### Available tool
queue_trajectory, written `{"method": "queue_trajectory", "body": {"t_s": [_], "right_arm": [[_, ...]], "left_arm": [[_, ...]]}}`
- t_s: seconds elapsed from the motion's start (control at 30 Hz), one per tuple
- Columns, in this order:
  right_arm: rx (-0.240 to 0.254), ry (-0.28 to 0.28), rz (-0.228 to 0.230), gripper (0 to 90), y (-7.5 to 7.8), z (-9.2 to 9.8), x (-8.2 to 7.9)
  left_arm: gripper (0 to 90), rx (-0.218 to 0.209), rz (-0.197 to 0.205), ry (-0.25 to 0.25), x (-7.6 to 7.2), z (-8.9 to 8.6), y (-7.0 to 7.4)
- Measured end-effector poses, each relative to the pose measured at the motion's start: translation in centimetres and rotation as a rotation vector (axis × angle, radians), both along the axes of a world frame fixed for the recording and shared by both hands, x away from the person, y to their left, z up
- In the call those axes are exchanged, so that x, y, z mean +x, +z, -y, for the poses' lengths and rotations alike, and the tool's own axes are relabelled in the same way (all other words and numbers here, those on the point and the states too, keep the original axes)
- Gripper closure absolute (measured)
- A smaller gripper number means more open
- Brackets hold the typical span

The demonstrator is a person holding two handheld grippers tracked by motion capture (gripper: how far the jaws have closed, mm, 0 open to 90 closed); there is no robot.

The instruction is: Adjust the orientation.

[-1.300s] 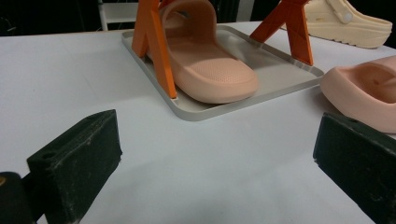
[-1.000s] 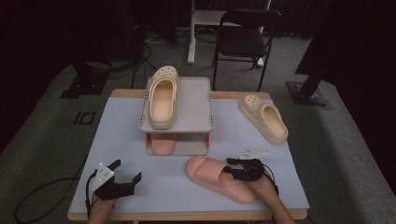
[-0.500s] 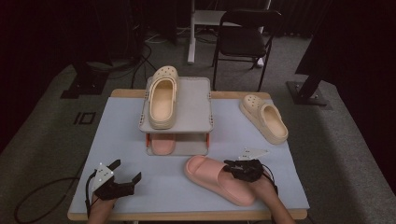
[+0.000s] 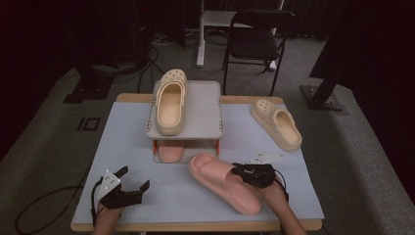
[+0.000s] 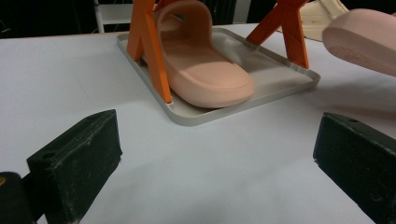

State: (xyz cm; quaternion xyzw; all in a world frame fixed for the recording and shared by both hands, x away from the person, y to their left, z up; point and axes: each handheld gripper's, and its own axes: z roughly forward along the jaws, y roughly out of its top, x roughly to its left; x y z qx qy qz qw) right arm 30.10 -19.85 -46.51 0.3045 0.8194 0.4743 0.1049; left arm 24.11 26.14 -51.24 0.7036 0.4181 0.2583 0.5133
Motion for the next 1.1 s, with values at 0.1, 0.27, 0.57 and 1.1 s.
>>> {"method": "queue_trajectory", "body": {"t_s": [0.1,0.27,0.57,1.1], "right_arm": [[-0.001,-0.011,-0.002,80.2,0.1,-0.1,0.1],[0.000,-0.040,-0.012,81.7,0.3,-0.2,0.2],[-0.030,-0.105,-0.035,82.9,0.1,-0.9,0.3],[-0.042,-0.286,-0.067,81.1,-0.4,-4.0,1.2]], "left_arm": [[1.0,0.001,0.000,-0.001,0.1,0.1,0.0],[1.0,-0.001,0.003,-0.011,0.5,0.4,0.1],[1.0,-0.004,0.006,-0.028,1.0,0.9,0.1],[1.0,-0.002,0.009,-0.051,1.6,1.6,0.1]]}}
